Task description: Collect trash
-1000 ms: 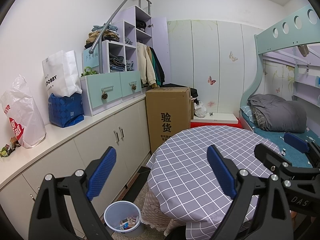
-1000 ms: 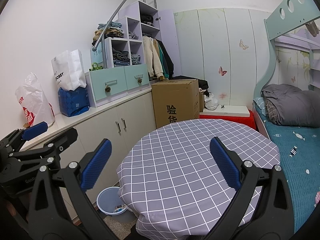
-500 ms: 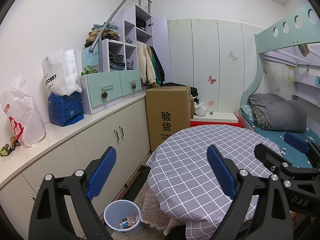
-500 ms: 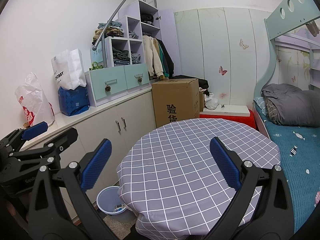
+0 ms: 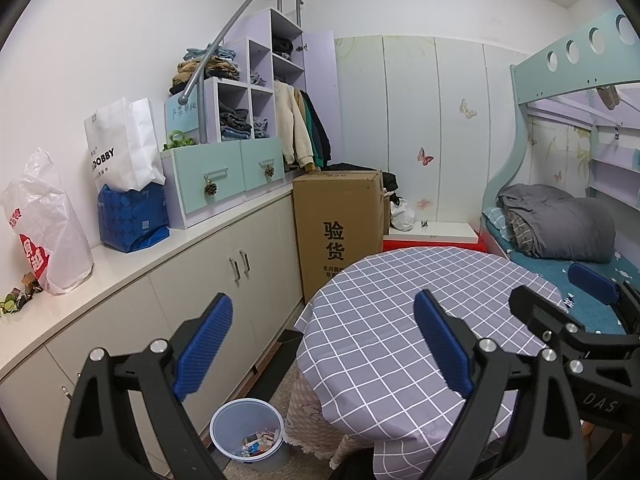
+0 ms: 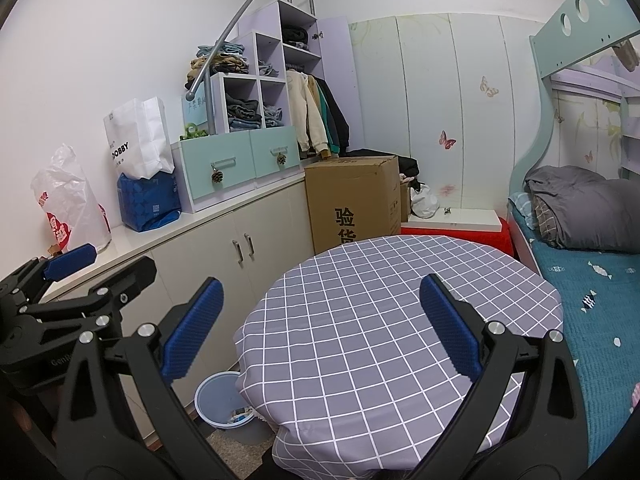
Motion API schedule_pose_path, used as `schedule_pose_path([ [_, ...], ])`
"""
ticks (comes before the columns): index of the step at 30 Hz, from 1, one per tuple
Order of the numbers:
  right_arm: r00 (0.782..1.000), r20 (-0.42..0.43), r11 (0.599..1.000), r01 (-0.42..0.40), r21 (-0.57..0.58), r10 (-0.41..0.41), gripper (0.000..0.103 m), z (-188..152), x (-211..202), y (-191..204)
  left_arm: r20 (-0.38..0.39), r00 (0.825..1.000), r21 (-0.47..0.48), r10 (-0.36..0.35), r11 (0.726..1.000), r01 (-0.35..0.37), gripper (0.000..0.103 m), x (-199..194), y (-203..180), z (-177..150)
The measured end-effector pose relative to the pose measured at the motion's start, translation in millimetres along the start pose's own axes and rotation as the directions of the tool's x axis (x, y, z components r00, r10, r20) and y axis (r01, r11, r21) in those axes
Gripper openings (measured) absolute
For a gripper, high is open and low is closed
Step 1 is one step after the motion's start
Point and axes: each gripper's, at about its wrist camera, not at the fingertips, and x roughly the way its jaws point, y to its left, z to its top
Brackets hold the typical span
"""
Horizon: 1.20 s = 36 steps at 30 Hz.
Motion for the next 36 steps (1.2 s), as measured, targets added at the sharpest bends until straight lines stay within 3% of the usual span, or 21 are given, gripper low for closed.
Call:
schedule_pose_path([
  [23,1.0,-0.013,1.0,-0.008,0.016,0.008,0.096,-4,8,1,-0.013,1.0,0.017,0.001,1.0,-0.001,0.09,5,13,-2],
  [36,0.999,-0.049,0.999,-0.018,0.05,0.021,0.096,-14,34,0,-0.06,0.998,0.029,0.009,1.0,-0.007,0.091,34,23,-1],
])
